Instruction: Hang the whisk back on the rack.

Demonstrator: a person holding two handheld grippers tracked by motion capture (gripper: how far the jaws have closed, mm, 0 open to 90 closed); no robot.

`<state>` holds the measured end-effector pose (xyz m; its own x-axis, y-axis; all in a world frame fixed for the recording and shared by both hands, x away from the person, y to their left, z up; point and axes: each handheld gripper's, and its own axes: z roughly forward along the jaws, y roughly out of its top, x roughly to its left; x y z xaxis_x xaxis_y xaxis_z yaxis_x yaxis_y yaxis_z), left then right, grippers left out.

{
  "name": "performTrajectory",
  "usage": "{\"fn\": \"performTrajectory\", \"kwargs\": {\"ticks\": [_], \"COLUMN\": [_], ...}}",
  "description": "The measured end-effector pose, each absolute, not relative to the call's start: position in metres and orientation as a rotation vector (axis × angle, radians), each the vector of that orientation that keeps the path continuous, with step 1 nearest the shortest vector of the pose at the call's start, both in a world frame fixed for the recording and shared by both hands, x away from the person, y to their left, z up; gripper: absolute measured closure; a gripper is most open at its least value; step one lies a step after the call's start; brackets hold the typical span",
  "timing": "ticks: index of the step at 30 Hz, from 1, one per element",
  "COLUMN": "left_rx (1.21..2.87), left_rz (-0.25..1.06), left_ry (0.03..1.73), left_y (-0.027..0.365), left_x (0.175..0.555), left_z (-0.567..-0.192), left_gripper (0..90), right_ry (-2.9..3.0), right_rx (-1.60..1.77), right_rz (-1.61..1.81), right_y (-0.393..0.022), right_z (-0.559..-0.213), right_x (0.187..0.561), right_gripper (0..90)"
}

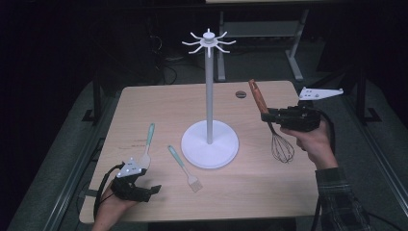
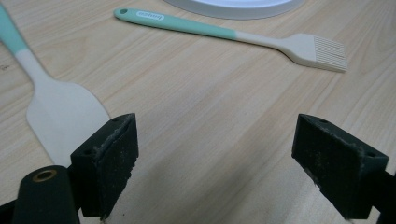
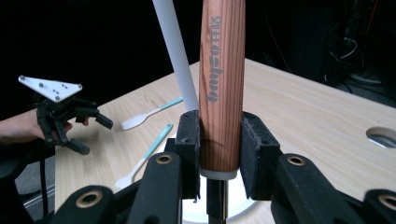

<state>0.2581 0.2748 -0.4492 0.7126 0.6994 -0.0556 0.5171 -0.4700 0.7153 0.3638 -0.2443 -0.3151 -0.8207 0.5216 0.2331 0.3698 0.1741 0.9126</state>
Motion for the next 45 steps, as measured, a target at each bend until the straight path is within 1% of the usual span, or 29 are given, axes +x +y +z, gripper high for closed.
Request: {"fn": "performTrajectory", "kwargs": {"ticks": [6,13,20,27,37,45], "left_rx": [2.175,2.175,2.171,2.172,2.174,2.171], "left_rz": [0.317,0.317,0.315,0.314,0.313,0.312], "left_ry": [0.921,0.92,0.926,0.929,0.931,0.934], "left_y": [0.275,0.275,0.275,0.275,0.275,0.275], "left_x": [0.258,0.258,0.258,0.258,0.258,0.258], "left_z": [-0.449,-0.449,-0.449,-0.45,-0.45,-0.45], "left_gripper": [14.2,14.2,14.2,14.2,14.2,14.2], "right_ry": [2.277,2.248,2.229,2.198,2.205,2.215], "right_rx": [0.833,0.746,0.703,0.61,0.504,0.5], "right_rz": [1.776,1.84,1.89,1.978,1.996,1.989], "right_y": [-0.237,-0.227,-0.222,-0.213,-0.195,-0.188], "right_z": [-0.303,-0.277,-0.262,-0.245,-0.23,-0.231], "right_x": [0.367,0.371,0.375,0.369,0.361,0.364], "right_gripper": [70.8,70.8,70.8,70.8,70.8,70.7]}}
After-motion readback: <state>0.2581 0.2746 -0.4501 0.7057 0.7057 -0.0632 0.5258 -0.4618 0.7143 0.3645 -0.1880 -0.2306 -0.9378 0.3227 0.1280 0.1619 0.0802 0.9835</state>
